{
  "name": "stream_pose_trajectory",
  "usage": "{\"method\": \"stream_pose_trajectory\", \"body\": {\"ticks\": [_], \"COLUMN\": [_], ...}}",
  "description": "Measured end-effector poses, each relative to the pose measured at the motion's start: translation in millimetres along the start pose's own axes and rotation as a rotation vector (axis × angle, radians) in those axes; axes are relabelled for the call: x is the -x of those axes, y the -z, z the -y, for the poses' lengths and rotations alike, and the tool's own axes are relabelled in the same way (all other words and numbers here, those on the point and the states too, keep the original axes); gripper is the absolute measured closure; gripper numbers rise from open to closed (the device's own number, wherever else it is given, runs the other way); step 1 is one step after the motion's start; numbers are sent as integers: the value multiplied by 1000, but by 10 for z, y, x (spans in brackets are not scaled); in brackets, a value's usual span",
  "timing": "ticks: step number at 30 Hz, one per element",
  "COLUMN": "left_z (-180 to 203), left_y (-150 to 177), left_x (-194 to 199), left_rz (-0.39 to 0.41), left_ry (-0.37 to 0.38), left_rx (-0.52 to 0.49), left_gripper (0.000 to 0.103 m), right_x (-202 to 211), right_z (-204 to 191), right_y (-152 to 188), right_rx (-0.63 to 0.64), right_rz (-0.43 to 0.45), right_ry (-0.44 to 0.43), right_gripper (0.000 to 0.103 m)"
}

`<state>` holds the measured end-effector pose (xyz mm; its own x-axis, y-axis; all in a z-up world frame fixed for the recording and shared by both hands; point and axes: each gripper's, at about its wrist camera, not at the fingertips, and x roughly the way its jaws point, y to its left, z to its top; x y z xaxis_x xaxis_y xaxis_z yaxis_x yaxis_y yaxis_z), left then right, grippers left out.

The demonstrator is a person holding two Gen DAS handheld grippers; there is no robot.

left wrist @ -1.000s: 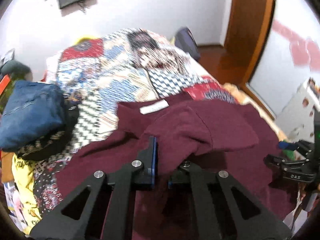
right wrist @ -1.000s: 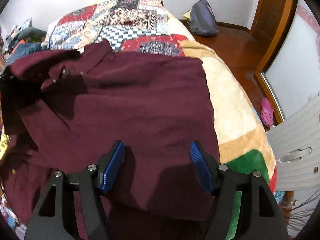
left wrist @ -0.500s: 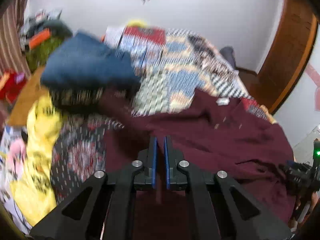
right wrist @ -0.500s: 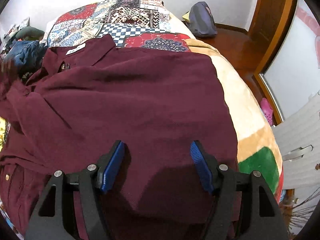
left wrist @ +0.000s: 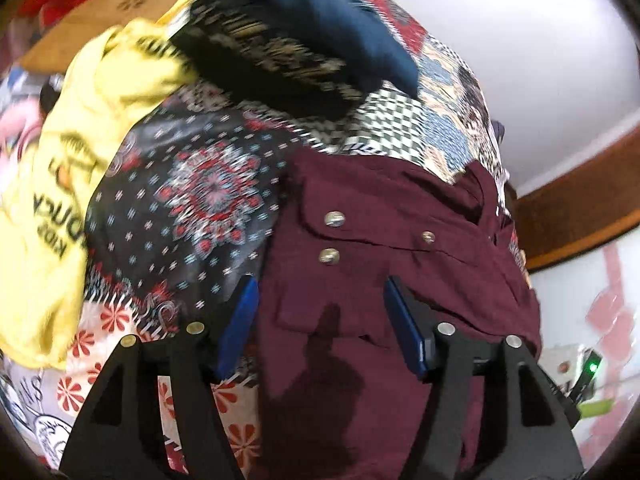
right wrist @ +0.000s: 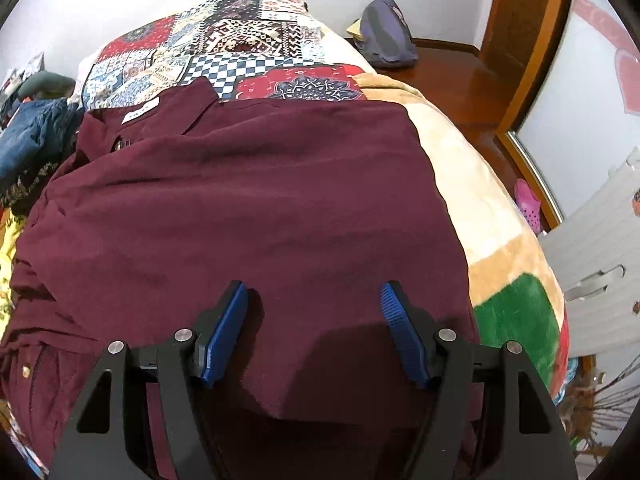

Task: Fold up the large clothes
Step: 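Grasp the shirt's other side edge with the left tool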

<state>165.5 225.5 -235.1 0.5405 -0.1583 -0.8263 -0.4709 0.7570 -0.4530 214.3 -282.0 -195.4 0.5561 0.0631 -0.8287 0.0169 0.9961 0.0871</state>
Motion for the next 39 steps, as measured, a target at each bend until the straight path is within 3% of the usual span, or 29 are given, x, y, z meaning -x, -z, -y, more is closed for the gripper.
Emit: {"method": "stream_pose_trajectory", "body": {"ticks": [2, 7, 11, 14, 18, 20, 22, 25, 29, 31, 35, 39], "left_z": [-122, -255, -188, -181, -248, -245, -173, 35, 426, 586, 757, 826], "left_y": [12, 144, 205, 229, 198, 159, 119, 54, 18, 10, -42, -13], "left_x": [-25, -201, -300, -458, -682, -684, -667, -613, -280, -27, 482, 684], "left_rz": [-23, -142, -160, -191, -214, -193, -168, -96, 76, 170, 307, 341], "left_ry": [25, 174, 197, 278, 305, 295, 255, 139, -33, -67, -22, -18], "left_rx": [34, 105, 80, 96, 189, 212, 193, 86, -109, -180, -239, -280], "left_gripper": [38, 38, 38, 38, 52, 56, 76, 95, 98, 99, 99, 99], "right_x": [23, 44, 40, 39, 51, 60, 74, 89, 145, 192, 277, 360], "right_z": [14, 15, -25, -56, -75, -73, -64, -49, -18, -18, -110, -352], "right_y": [4, 13, 31, 41, 65, 78, 90, 78, 38, -1, -101, -190], "right_rx": [-16, -70, -81, -70, -49, -40, -35, -42, -67, -72, -57, 11], "right_rz": [1, 8, 14, 14, 15, 16, 19, 18, 27, 36, 53, 89], "right_ry": [-3, -11, 1, 13, 22, 26, 24, 14, -15, -36, -87, -104], "right_gripper": [37, 37, 37, 37, 37, 37, 37, 37, 37, 37, 37, 37]}}
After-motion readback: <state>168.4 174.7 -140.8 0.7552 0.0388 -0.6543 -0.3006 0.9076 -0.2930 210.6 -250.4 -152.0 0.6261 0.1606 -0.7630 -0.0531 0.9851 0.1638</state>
